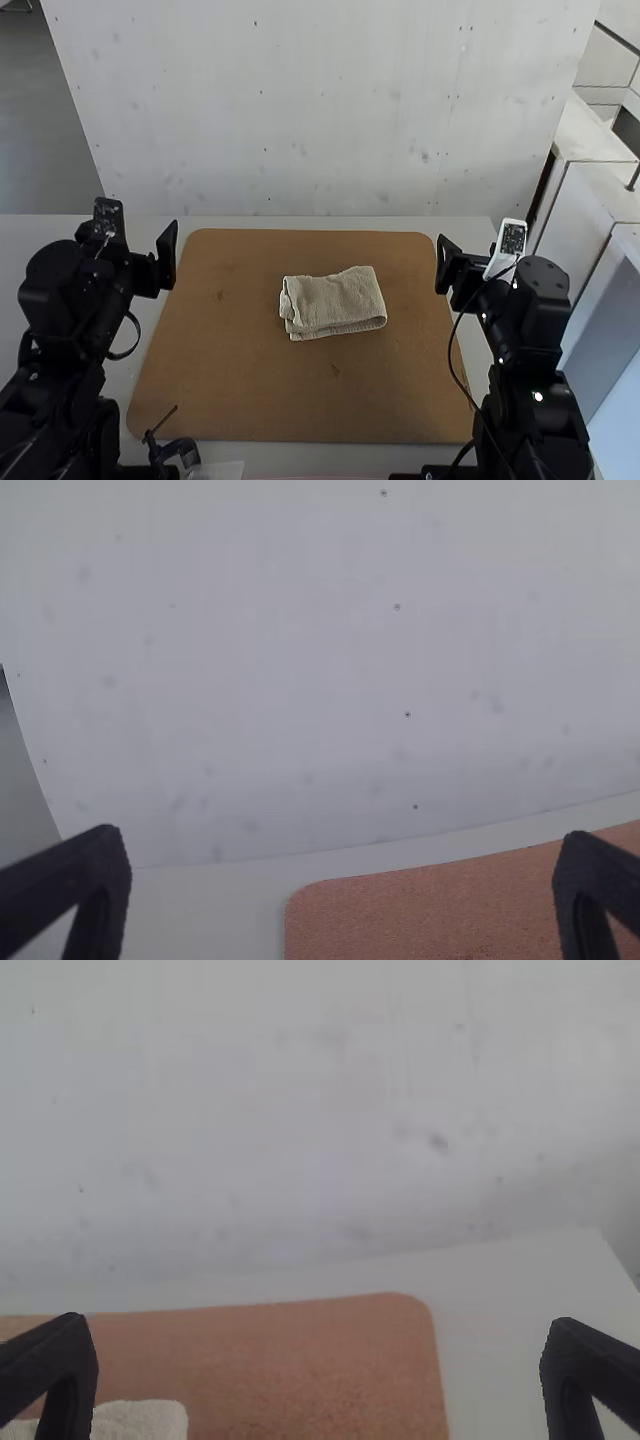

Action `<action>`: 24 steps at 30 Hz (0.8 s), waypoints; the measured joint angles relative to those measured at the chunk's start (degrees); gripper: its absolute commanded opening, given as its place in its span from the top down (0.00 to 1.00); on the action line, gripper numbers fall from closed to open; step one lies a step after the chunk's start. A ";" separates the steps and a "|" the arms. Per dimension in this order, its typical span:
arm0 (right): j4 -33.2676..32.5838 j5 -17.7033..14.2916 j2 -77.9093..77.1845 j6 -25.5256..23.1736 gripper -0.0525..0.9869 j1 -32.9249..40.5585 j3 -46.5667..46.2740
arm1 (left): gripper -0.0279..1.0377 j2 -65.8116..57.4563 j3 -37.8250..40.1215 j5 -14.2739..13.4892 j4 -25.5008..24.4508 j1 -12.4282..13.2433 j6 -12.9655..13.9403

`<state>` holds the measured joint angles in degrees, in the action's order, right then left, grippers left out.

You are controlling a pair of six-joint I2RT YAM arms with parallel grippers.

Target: Fold the towel.

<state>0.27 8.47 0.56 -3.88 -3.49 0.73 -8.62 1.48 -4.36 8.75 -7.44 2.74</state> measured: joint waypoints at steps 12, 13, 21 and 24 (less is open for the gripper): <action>-0.15 0.00 0.00 -0.39 0.03 0.00 0.00 | 0.09 8.07 -0.09 4.39 -8.81 6.99 -1.60; -0.17 0.00 0.00 -0.39 0.03 0.00 0.02 | 0.09 8.26 -0.09 4.70 -9.16 7.02 -1.73; -0.42 -0.24 0.00 -0.46 0.03 0.00 0.02 | 0.09 8.26 -0.04 6.32 -12.33 7.06 -2.14; -1.03 -0.66 0.02 -0.46 0.03 0.00 0.09 | 0.08 8.20 -0.11 7.10 -14.69 7.06 -1.95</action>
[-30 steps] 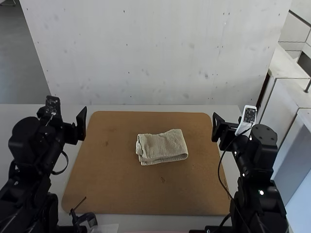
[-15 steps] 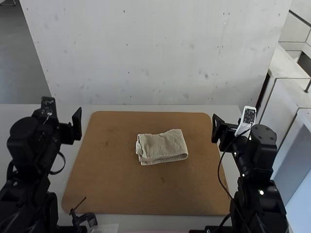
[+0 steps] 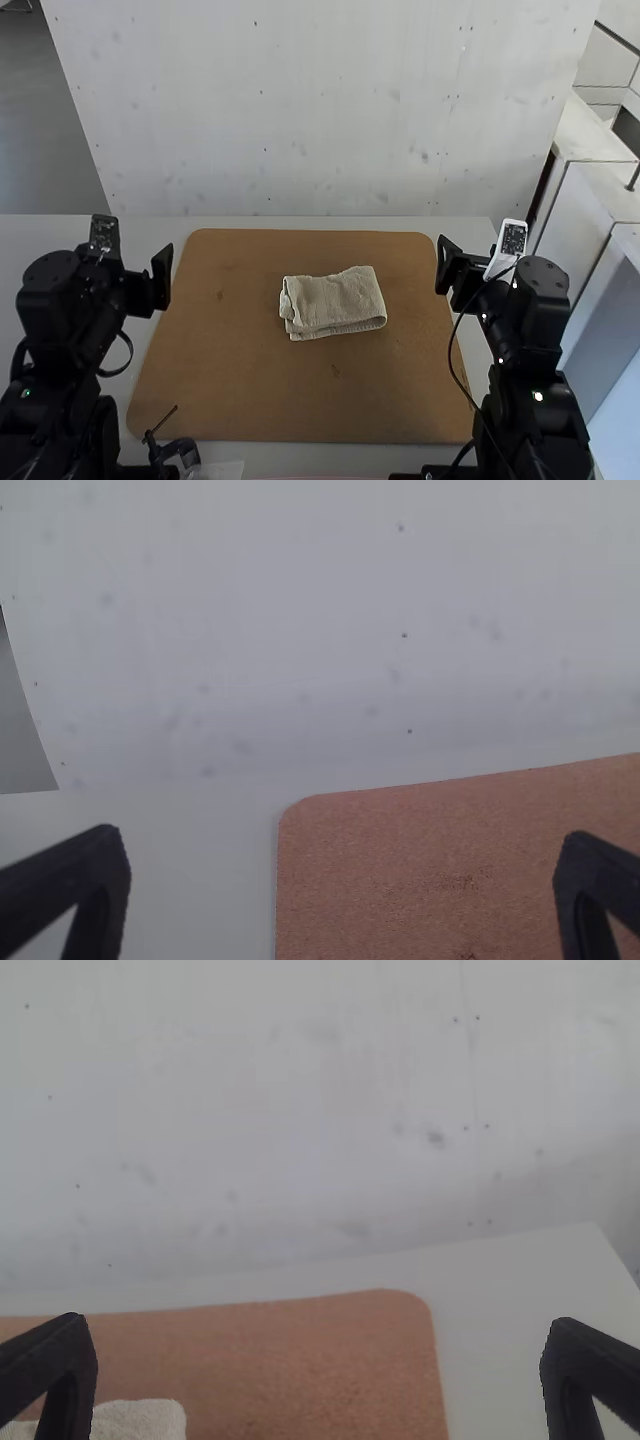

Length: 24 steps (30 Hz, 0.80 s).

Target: Fold the towel.

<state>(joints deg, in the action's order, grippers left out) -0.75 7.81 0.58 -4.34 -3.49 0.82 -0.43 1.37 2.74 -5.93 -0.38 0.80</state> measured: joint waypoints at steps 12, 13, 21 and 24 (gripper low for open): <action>-1.33 -3.93 0.00 1.40 0.03 0.00 0.35 | 0.05 0.02 0.02 0.48 0.09 0.00 0.04; -1.36 -4.07 -0.02 1.40 0.03 -0.02 0.35 | 0.05 0.00 0.00 0.50 0.11 0.00 0.04; -1.42 -4.28 0.00 1.40 0.03 -0.02 0.37 | 0.05 0.00 0.00 0.52 0.11 0.00 0.04; -1.42 -4.28 0.00 1.40 0.03 0.00 0.35 | 0.05 0.00 0.00 0.52 0.09 0.00 0.04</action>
